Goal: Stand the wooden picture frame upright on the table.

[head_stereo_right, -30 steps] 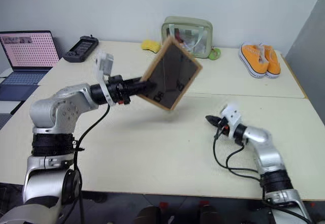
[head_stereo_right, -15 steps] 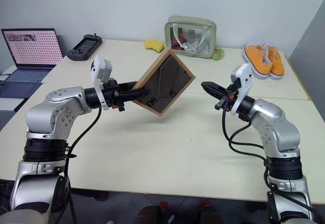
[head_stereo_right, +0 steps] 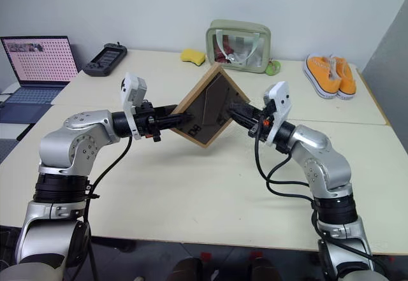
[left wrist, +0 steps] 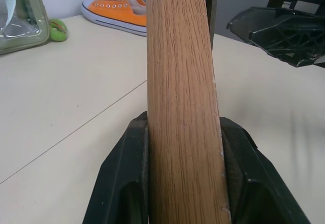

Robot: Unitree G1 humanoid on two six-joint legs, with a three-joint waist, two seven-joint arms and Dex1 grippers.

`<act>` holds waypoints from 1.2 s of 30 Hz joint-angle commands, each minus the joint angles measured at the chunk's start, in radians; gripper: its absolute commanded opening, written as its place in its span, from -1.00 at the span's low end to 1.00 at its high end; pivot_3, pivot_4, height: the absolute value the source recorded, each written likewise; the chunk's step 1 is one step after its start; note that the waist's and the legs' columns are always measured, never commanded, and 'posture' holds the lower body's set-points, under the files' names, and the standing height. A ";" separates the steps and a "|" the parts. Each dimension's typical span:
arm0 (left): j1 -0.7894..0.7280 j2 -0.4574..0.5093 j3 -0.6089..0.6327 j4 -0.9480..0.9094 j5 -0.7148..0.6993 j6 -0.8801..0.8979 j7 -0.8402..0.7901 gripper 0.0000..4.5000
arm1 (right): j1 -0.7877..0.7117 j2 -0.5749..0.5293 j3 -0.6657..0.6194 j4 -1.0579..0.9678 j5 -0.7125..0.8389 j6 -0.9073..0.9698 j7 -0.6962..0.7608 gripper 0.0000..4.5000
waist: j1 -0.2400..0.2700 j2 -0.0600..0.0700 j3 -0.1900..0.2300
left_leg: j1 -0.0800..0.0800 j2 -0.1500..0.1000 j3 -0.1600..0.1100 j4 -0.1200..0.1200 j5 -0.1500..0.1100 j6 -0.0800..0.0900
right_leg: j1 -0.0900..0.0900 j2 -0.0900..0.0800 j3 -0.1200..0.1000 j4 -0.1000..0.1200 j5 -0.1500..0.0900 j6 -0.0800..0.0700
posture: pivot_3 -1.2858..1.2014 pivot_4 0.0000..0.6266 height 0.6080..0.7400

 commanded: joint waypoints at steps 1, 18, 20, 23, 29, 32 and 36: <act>-0.040 -0.002 0.008 -0.015 -0.017 -0.018 -0.015 -0.43 | -0.030 0.005 -0.005 -0.016 0.002 -0.023 0.006 0.00 | 0.000 0.000 0.000 | 0.000 0.000 0.000 0.000 0.000 0.000 | 0.000 0.000 0.000 0.000 0.000 0.000 | 0.03 -0.52 1.00; -0.078 -0.034 0.000 -0.015 -0.025 -0.006 -0.016 -0.43 | -0.090 0.068 0.037 0.035 -0.034 -0.062 0.005 0.25 | 0.000 0.000 0.000 | 0.000 0.000 0.000 0.000 0.000 0.000 | 0.000 0.000 0.000 0.000 0.000 0.000 | 0.03 -0.52 1.00; -0.084 -0.035 0.001 -0.013 -0.026 -0.004 -0.016 -0.43 | -0.091 0.074 0.039 0.036 -0.040 -0.067 0.004 0.25 | 0.000 0.000 0.000 | 0.000 0.000 0.000 0.000 0.000 0.000 | 0.000 0.000 0.000 0.000 0.000 0.000 | 0.03 -0.52 1.00; -0.091 -0.036 0.001 0.008 -0.018 -0.014 -0.016 -0.43 | -0.091 0.083 0.036 0.028 -0.042 -0.065 -0.004 0.25 | 0.000 0.000 0.000 | 0.000 0.000 0.000 0.000 0.000 0.000 | 0.000 0.000 0.000 0.000 0.000 0.000 | 0.03 -0.52 1.00; -0.119 -0.046 0.007 0.102 0.010 -0.046 -0.005 -0.43 | -0.060 0.080 0.014 -0.044 -0.018 -0.029 -0.032 0.25 | 0.000 0.000 0.000 | 0.000 0.000 0.000 0.000 0.000 0.000 | 0.000 0.000 0.000 0.001 0.000 0.000 | 0.03 -0.52 1.00; -0.154 -0.048 0.015 0.172 0.022 -0.069 0.000 -0.43 | -0.016 0.058 -0.005 -0.101 -0.006 -0.002 -0.043 0.25 | 0.002 0.000 0.000 | 0.000 0.000 0.000 0.000 0.000 0.000 | 0.000 0.000 -0.001 0.001 0.000 0.000 | 0.03 -0.52 1.00; -0.181 -0.054 0.015 0.215 0.029 -0.087 -0.004 -0.43 | 0.006 0.042 -0.015 -0.126 -0.004 0.011 -0.056 0.25 | 0.000 0.000 0.000 | 0.000 0.000 0.000 0.000 0.000 0.000 | -0.001 0.000 0.000 0.001 0.000 0.000 | 0.03 -0.52 1.00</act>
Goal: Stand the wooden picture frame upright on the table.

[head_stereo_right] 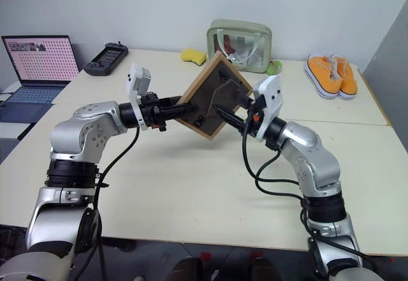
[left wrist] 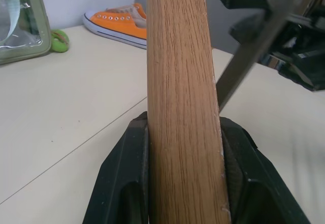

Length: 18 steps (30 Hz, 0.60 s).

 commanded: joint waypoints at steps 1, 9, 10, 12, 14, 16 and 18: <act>-0.048 -0.003 0.020 0.006 0.002 -0.039 -0.003 -0.43 | -0.001 -0.013 -0.030 -0.067 0.025 0.003 -0.011 0.25 | -0.001 0.000 0.000 | 0.000 0.000 0.000 0.000 0.000 0.000 | 0.000 0.000 0.000 0.000 0.000 0.000 | 0.03 -0.52 1.00; -0.051 -0.032 0.032 -0.058 -0.054 0.054 -0.004 -0.43 | 0.004 -0.057 0.007 -0.015 -0.048 -0.049 0.012 0.25 | -0.001 0.000 0.000 | 0.000 0.000 0.000 0.000 0.000 0.000 | 0.000 0.000 0.000 0.000 0.000 0.000 | 0.03 -0.52 1.00; -0.047 -0.034 0.035 -0.074 -0.067 0.077 -0.001 -0.43 | 0.009 -0.077 0.024 0.001 -0.082 -0.074 0.021 0.25 | -0.001 0.000 0.000 | 0.000 0.000 0.000 0.000 0.000 0.000 | 0.000 0.000 0.000 0.000 0.000 0.000 | 0.03 -0.52 1.00; -0.034 -0.037 0.041 -0.112 -0.091 0.120 0.008 -0.43 | 0.022 -0.128 0.070 0.047 -0.176 -0.153 0.036 0.25 | 0.000 0.000 0.000 | 0.000 0.000 0.000 0.000 0.000 0.000 | 0.000 0.000 0.000 0.000 0.000 0.000 | 0.03 -0.52 1.00; -0.019 -0.035 0.045 -0.146 -0.110 0.154 0.017 -0.43 | 0.032 -0.169 0.097 0.092 -0.247 -0.220 0.045 0.25 | 0.000 0.000 0.000 | 0.000 0.000 0.000 0.000 0.000 0.000 | 0.000 0.000 0.000 0.000 0.000 0.000 | 0.03 -0.52 1.00; 0.007 -0.026 0.048 -0.184 -0.126 0.187 0.023 -0.43 | 0.051 -0.238 0.114 0.141 -0.333 -0.326 0.064 0.25 | -0.001 0.000 0.000 | 0.000 0.000 0.000 0.000 0.000 0.000 | 0.000 0.000 0.000 0.000 0.000 0.000 | 0.03 -0.52 1.00; 0.025 -0.018 0.054 -0.204 -0.131 0.208 0.032 -0.43 | 0.070 -0.289 0.112 0.167 -0.374 -0.403 0.083 0.25 | -0.001 0.000 0.000 | 0.000 0.000 0.000 0.000 0.000 0.000 | 0.000 0.000 0.000 0.000 0.000 0.000 | 0.03 -0.52 1.00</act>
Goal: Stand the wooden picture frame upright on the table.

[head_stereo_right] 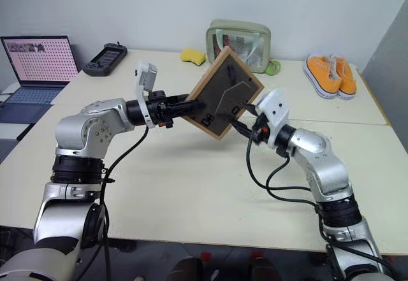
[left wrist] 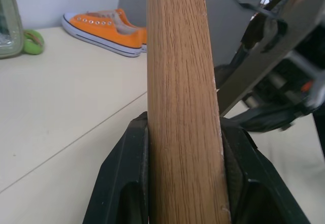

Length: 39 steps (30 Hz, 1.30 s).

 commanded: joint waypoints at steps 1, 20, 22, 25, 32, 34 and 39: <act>0.010 0.028 0.054 -0.072 -0.062 0.046 0.003 -0.43 | 0.033 -0.102 -0.036 0.047 -0.099 -0.180 0.027 0.25 | 0.000 0.000 0.000 | 0.000 0.000 0.000 0.000 0.000 0.000 | 0.000 0.000 0.000 0.000 0.000 0.000 | 0.03 -0.52 1.00; 0.111 -0.108 0.435 -0.058 -0.481 0.826 0.464 -0.43 | 0.010 -0.266 0.030 0.447 -0.913 -1.189 -0.642 0.25 | -0.003 0.000 0.000 | 0.000 0.000 0.000 0.002 0.002 -0.004 | 0.000 -0.001 0.000 0.003 0.000 0.000 | 0.03 -0.52 1.00; 0.122 -0.118 0.450 -0.042 -0.563 0.826 0.543 -0.43 | -0.008 -0.263 0.043 0.470 -0.964 -1.200 -0.701 0.25 | -0.002 0.000 0.000 | 0.000 0.000 -0.001 0.003 0.003 -0.005 | 0.000 -0.001 0.000 0.004 0.000 0.000 | 0.03 -0.52 1.00; 0.140 -0.127 0.446 -0.053 -0.668 0.826 0.635 -0.43 | -0.030 -0.252 0.069 0.517 -1.011 -1.207 -0.760 0.25 | -0.001 0.000 0.000 | 0.000 -0.001 -0.001 0.003 0.004 -0.008 | 0.000 -0.001 0.000 0.005 0.000 0.000 | 0.03 -0.52 1.00; 0.120 -0.121 0.453 -0.026 -0.869 0.826 0.826 -0.43 | -0.063 -0.245 0.133 0.582 -1.101 -1.244 -0.905 0.25 | -0.001 0.000 0.000 | 0.001 -0.001 -0.001 0.003 0.004 -0.008 | 0.001 -0.002 0.001 0.006 0.000 0.000 | 0.03 -0.52 1.00; 0.123 -0.123 0.454 -0.017 -0.903 0.826 0.866 -0.43 | -0.079 -0.234 0.143 0.591 -1.122 -1.239 -0.949 0.25 | -0.001 0.000 0.000 | 0.001 -0.001 -0.001 0.003 0.005 -0.008 | 0.001 -0.002 0.001 0.006 0.000 0.000 | 0.03 -0.52 1.00; 0.148 -0.126 0.425 -0.017 -1.020 0.807 0.963 -0.43 | -0.125 -0.206 0.154 0.594 -1.137 -1.232 -1.015 0.25 | -0.001 0.000 0.000 | 0.002 -0.001 -0.001 0.003 0.005 -0.008 | 0.001 -0.002 0.001 0.007 0.000 0.000 | 0.03 -0.52 1.00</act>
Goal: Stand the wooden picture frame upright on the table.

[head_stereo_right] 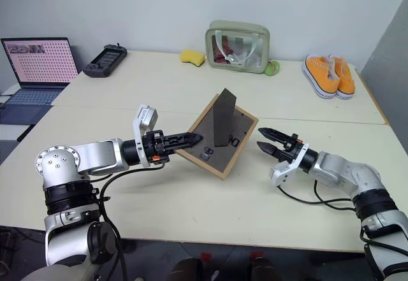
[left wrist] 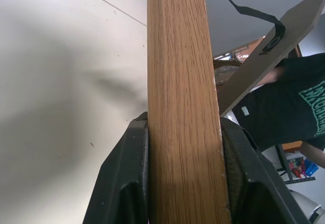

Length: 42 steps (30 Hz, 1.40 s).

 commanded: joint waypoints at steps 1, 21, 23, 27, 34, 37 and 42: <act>0.005 0.005 -0.009 -0.020 -0.148 -0.024 0.064 -0.43 | -0.054 0.015 0.003 -0.016 -0.002 0.002 -0.061 0.25 | 0.000 0.000 0.000 | 0.000 0.000 0.000 0.000 0.000 0.000 | 0.000 0.000 0.000 0.000 0.000 0.000 | 0.03 -0.52 1.00; 0.061 0.143 -0.268 -0.064 -0.526 -0.299 0.256 -0.43 | -0.111 0.075 0.056 0.000 0.018 0.034 -0.083 -0.28 | 0.001 0.000 0.000 | 0.000 -0.001 -0.001 0.000 0.000 0.000 | 0.000 -0.001 0.000 0.001 0.000 0.000 | 0.03 -0.52 1.00; 0.064 0.149 -0.280 -0.068 -0.533 -0.314 0.255 -0.43 | -0.117 0.074 0.059 0.004 0.018 0.033 -0.088 -0.39 | 0.001 0.000 0.000 | 0.000 -0.001 -0.001 0.000 0.000 0.000 | 0.000 -0.001 0.000 0.001 0.000 0.000 | 0.03 -0.52 1.00; 0.072 0.155 -0.296 -0.077 -0.534 -0.330 0.245 -0.43 | -0.125 0.072 0.064 0.011 0.014 0.036 -0.099 -0.41 | 0.001 0.000 0.000 | 0.000 -0.001 -0.001 0.000 0.000 0.000 | 0.000 -0.001 0.000 0.001 0.000 0.000 | 0.03 -0.52 1.00; 0.075 0.167 -0.313 -0.083 -0.534 -0.348 0.233 -0.43 | -0.122 0.070 0.067 0.008 0.005 0.048 -0.110 -0.41 | 0.001 0.000 0.000 | 0.000 -0.001 -0.001 0.000 0.000 0.000 | 0.000 -0.001 0.000 0.001 0.000 0.000 | 0.03 -0.52 1.00; 0.076 0.173 -0.319 -0.086 -0.534 -0.352 0.226 -0.43 | -0.123 0.070 0.066 0.008 0.004 0.050 -0.110 -0.41 | 0.001 0.000 0.000 | 0.000 -0.001 -0.001 0.000 0.000 0.000 | 0.000 -0.001 0.000 0.001 0.000 0.000 | 0.03 -0.52 1.00; 0.077 0.180 -0.324 -0.085 -0.534 -0.362 0.221 -0.27 | -0.127 0.070 0.069 0.011 0.005 0.051 -0.107 -0.41 | 0.001 0.000 0.000 | 0.000 -0.001 -0.001 0.000 0.000 0.000 | 0.000 -0.001 0.000 0.001 0.000 0.000 | 0.03 -0.52 1.00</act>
